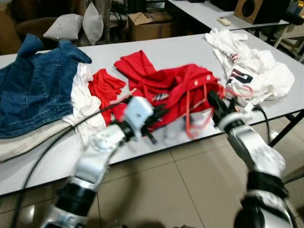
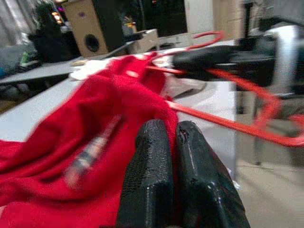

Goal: Hang hanger

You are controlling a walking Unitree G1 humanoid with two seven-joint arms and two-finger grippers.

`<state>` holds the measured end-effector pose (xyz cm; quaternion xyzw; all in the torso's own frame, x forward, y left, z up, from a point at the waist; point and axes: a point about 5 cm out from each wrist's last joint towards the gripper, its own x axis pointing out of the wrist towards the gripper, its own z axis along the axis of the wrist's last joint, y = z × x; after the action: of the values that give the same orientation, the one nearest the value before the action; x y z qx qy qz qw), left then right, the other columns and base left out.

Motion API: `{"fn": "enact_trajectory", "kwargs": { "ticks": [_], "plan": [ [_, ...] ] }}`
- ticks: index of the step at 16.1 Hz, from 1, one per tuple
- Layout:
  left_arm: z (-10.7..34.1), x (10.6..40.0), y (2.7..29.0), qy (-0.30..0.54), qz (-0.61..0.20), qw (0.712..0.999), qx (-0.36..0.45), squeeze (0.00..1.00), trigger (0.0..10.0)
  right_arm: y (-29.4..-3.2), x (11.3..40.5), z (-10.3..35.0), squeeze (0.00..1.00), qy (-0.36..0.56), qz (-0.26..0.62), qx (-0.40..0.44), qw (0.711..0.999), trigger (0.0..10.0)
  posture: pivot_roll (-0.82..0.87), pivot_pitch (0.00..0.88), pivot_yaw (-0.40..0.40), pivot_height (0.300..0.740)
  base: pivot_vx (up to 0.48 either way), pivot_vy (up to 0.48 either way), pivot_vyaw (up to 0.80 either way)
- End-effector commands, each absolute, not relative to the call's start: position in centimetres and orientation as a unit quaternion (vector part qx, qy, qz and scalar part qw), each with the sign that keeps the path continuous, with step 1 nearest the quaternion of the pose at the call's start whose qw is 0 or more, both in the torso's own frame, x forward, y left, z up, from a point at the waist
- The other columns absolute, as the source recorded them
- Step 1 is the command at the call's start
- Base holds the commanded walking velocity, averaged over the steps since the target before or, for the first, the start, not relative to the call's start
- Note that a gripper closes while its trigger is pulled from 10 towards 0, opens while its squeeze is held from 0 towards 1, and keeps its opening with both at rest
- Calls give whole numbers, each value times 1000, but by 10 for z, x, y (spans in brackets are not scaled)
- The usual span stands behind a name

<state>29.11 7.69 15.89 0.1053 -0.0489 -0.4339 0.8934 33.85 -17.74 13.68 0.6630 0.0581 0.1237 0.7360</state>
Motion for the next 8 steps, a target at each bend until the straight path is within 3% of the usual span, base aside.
{"fn": "enact_trajectory", "kwargs": {
  "ticks": [1,3,5,8],
  "plan": [
    [167,289,70,-58,-452,885,96,0,0,-181,343,144,0,29,120,674,728,10000,-23,0,-26,740,0,0,0],
    [170,283,67,-50,-478,875,61,0,0,-179,356,142,0,16,72,688,722,10000,-24,0,-28,740,0,0,0],
    [177,282,66,-58,-474,878,26,0,0,-176,362,139,0,27,45,655,754,10000,-24,0,-28,740,0,0,0],
    [185,276,60,-52,-508,860,-3,0,0,-175,370,138,0,20,11,666,745,10000,-23,0,-30,740,0,0,0]
  ]
}}
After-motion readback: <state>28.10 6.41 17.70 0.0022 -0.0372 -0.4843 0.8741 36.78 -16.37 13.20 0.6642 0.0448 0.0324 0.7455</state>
